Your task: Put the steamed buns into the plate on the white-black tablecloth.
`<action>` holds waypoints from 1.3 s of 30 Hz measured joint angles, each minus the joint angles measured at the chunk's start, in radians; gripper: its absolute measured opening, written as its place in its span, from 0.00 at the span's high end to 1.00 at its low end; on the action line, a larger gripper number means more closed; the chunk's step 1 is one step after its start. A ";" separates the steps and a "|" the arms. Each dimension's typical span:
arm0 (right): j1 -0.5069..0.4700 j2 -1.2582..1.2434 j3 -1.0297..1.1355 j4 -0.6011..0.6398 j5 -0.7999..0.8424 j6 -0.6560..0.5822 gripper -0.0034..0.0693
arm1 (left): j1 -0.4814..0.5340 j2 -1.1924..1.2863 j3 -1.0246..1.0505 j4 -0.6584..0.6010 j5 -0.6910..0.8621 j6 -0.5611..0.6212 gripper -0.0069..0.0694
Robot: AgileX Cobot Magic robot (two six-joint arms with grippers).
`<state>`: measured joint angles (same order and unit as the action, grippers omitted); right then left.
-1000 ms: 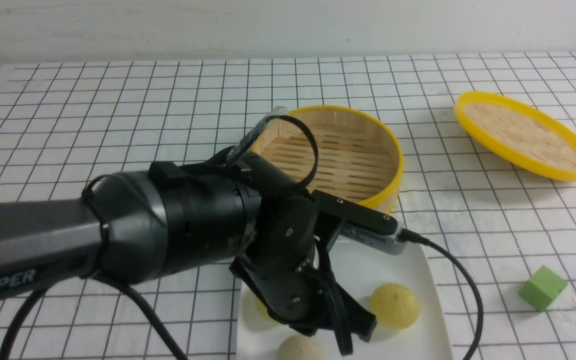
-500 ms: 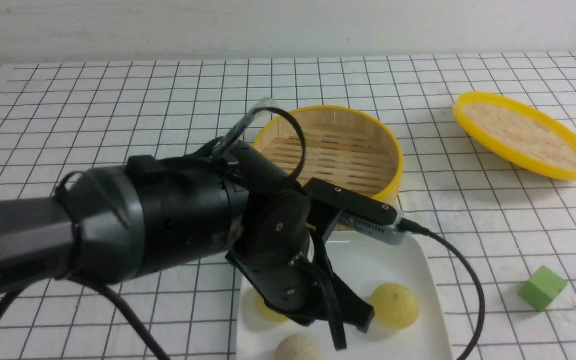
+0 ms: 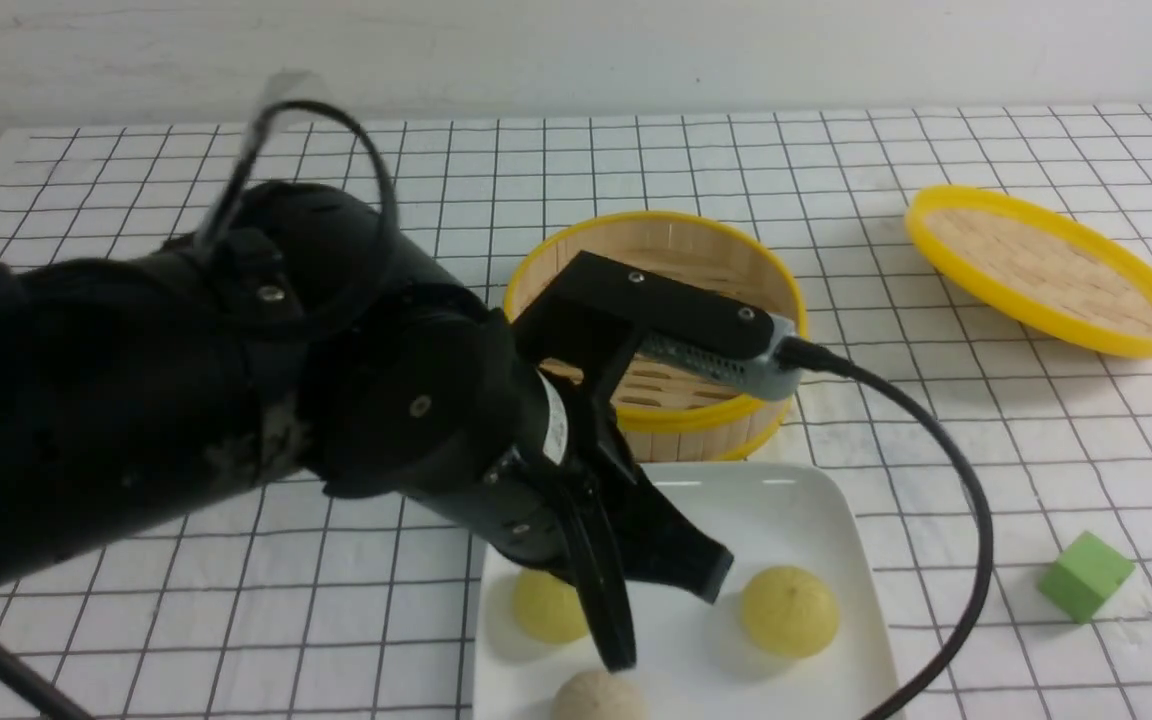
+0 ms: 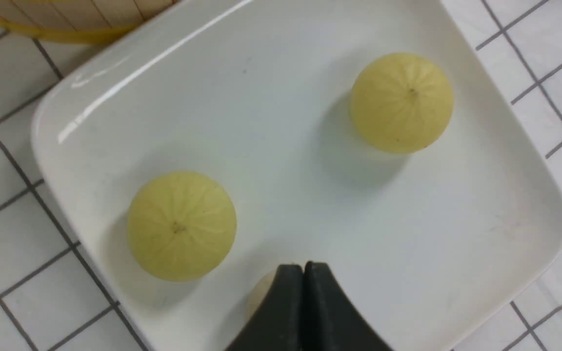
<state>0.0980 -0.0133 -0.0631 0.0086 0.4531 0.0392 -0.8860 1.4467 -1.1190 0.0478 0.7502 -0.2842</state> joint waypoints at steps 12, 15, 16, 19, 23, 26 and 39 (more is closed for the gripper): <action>-0.126 0.000 0.078 -0.003 -0.039 0.000 0.90 | 0.000 -0.007 0.000 -0.025 -0.116 0.021 0.89; -0.126 0.000 0.078 -0.003 -0.041 0.000 0.89 | 0.000 -0.007 0.000 -0.024 -0.153 0.022 0.89; -0.126 0.000 0.079 -0.003 -0.041 0.000 0.89 | 0.000 -0.006 0.000 -0.024 -0.175 0.022 0.89; -0.126 0.000 0.079 -0.003 -0.041 0.000 0.89 | 0.000 -0.006 0.001 -0.022 -0.210 0.022 0.88; -0.126 0.000 0.079 -0.003 -0.041 0.000 0.88 | 0.000 -0.009 0.001 -0.020 -0.237 0.022 0.88; -0.126 0.000 0.079 -0.003 -0.041 0.000 0.87 | 0.000 -0.041 -0.012 -0.005 -0.203 0.022 0.88; -0.126 0.000 0.079 -0.003 -0.041 0.000 0.84 | 0.000 -0.457 0.031 0.148 0.167 -0.008 0.88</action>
<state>-0.0280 -0.0133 0.0156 0.0054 0.4121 0.0392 -0.8860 0.9894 -1.0875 0.1958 0.9170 -0.2919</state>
